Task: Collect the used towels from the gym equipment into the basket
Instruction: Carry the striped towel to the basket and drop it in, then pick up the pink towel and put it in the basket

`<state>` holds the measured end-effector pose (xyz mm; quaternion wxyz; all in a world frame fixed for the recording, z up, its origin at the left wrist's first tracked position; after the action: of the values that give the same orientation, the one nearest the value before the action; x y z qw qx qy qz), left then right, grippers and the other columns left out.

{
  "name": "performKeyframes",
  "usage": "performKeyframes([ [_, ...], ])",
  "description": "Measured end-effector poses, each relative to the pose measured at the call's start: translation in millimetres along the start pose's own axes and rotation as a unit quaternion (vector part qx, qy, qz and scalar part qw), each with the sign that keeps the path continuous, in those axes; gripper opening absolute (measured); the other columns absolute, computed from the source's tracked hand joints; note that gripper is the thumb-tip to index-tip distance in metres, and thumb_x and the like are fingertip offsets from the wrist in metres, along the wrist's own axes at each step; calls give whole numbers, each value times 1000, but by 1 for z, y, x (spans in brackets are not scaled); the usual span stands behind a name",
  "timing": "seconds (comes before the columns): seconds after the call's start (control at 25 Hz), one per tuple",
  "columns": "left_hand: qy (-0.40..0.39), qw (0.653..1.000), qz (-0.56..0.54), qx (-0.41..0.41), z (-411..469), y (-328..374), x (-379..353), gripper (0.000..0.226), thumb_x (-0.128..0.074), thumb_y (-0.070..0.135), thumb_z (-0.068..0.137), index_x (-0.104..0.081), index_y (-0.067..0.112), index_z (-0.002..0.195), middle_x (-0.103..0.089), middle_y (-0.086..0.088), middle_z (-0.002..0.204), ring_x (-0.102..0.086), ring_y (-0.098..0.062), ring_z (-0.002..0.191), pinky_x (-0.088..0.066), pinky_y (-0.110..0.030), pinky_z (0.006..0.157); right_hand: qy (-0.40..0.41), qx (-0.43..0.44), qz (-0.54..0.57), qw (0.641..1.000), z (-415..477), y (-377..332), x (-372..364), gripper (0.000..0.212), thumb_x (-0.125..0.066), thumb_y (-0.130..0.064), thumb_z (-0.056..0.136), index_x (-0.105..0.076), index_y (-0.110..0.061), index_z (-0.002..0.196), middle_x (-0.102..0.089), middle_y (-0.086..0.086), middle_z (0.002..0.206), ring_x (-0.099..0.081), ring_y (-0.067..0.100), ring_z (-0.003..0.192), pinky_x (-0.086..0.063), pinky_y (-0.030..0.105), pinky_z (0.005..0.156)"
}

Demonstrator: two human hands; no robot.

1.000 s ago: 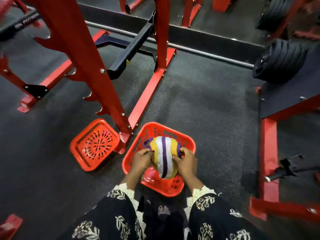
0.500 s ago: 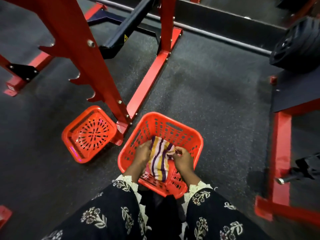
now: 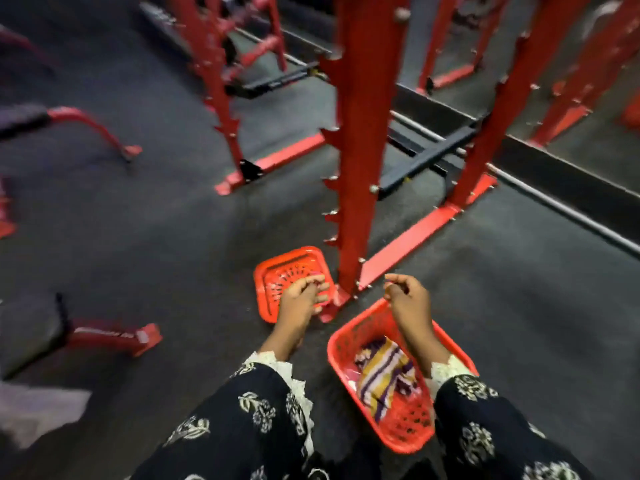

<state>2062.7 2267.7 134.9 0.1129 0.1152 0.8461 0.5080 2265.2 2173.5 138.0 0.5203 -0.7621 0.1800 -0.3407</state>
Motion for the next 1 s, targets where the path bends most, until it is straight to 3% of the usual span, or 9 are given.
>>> performKeyframes([
  [0.08, 72, 996, -51, -32, -22, 26, 68, 22, -40, 7, 99, -60, 14, 100, -65, 0, 83, -57, -12, 68, -39, -21, 58, -48, 20, -14, 999, -8, -35, -54, 21, -55, -4, 88, -68, -13, 101, -70, 15, 94, -64, 32, 89, -50, 49, 88],
  [0.2, 186, 973, -106, -91, -75, 55, 192, 24, -42, 8, 99, -59, 8, 115, -63, -1, 87, -57, -12, 70, -39, -20, 59, -151, 67, -30, 986, -48, -90, -166, 19, -58, -12, 85, -69, -21, 98, -73, 13, 96, -67, 30, 90, -53, 54, 89],
  [0.4, 353, 911, -167, -129, -204, 50, 392, 28, -40, 7, 98, -58, 7, 120, -63, -2, 90, -56, -12, 71, -36, -21, 59, -325, 121, 0, 938, -206, -160, -346, 21, -55, -10, 86, -65, -28, 83, -71, 7, 88, -66, 23, 81, -52, 44, 78],
  [0.52, 441, 864, -197, -143, -295, 30, 497, 25, -39, 7, 98, -58, 10, 115, -64, -4, 91, -54, -12, 68, -35, -21, 57, -418, 136, 9, 898, -325, -182, -440, 19, -53, -9, 88, -67, -22, 92, -68, 1, 81, -64, 21, 79, -50, 38, 70],
  [0.6, 486, 836, -209, -146, -346, 14, 552, 22, -41, 6, 96, -60, 10, 108, -65, -7, 92, -54, -14, 68, -35, -22, 56, -462, 146, 6, 875, -397, -187, -487, 19, -54, -12, 88, -68, -21, 97, -70, 2, 83, -66, 21, 79, -53, 41, 73],
  [0.76, 537, 805, -214, -134, -404, -12, 627, 20, -46, 7, 94, -63, 14, 103, -67, -3, 93, -61, -17, 78, -42, -24, 62, -514, 161, -4, 843, -488, -188, -552, 17, -55, -17, 87, -67, -27, 93, -72, 3, 95, -67, 20, 85, -54, 47, 83],
  [1.0, 534, 814, -200, -111, -394, -26, 716, 19, -48, 13, 94, -64, 17, 104, -70, 0, 96, -68, -17, 85, -48, -28, 71, -506, 191, -46, 840, -525, -189, -632, 20, -53, -21, 90, -66, -26, 105, -68, -3, 105, -64, 16, 96, -56, 45, 87],
])
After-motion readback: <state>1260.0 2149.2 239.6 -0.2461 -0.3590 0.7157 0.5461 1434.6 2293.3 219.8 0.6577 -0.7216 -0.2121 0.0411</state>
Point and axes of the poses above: each hand's wrist, its own z-axis towards the middle knuckle, its own x-axis out of the back of the hand, y = z × x, the point moved 9 cm from there along z, towards the middle knuckle
